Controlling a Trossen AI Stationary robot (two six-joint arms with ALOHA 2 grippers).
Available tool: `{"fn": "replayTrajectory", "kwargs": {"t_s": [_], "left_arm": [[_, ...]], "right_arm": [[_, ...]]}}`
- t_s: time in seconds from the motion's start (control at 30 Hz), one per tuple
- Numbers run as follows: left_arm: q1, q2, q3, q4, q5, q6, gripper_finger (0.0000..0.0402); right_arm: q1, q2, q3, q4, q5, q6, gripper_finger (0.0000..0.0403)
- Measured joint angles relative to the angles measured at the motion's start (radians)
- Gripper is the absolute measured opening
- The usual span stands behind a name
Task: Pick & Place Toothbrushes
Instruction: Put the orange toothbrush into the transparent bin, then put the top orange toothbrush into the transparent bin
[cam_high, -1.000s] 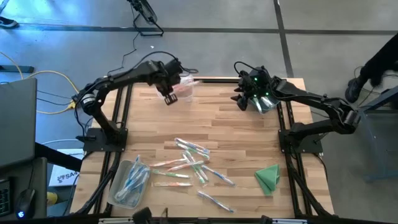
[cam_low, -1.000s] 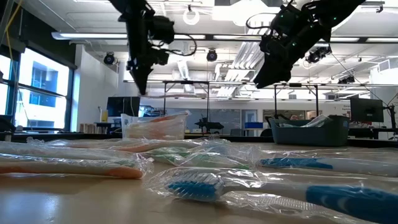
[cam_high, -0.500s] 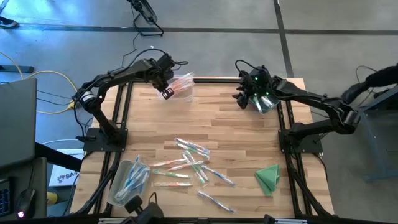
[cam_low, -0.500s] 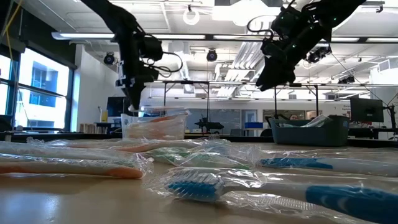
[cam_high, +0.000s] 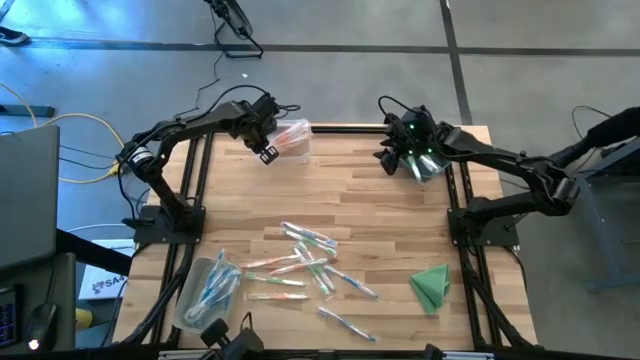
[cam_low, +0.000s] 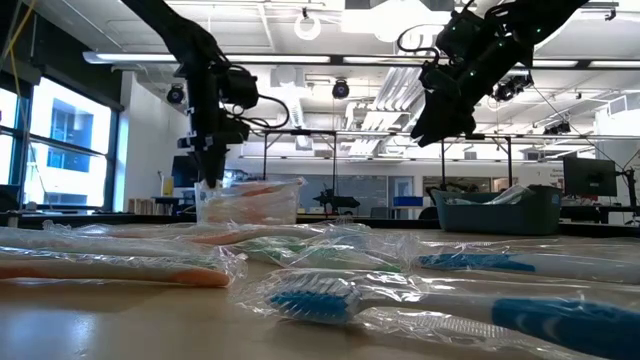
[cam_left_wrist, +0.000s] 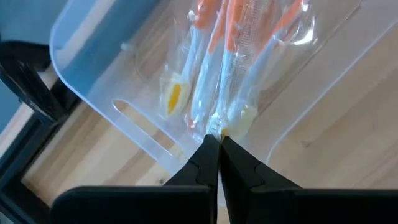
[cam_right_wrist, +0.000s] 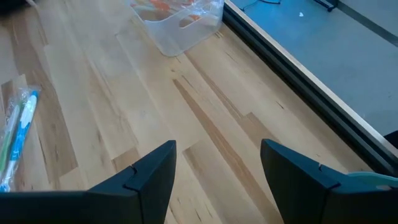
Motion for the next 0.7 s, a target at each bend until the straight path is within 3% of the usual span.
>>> {"fn": "replayTrajectory", "kwargs": {"t_s": [0.13,0.47,0.7], "left_arm": [[0.000,0.000,0.000,0.044,0.000,-0.016,0.0023],[0.000,0.000,0.019,0.019,0.000,-0.029,0.0143],[0.000,0.000,0.141,-0.114,-0.001,-0.030,0.0158]], "right_arm": [[0.000,0.000,0.000,0.000,0.000,-0.009,0.0226],[-0.017,0.000,0.000,0.002,-0.001,-0.040,0.0226],[-0.043,0.000,0.000,0.002,-0.010,-0.039,0.0226]]}}
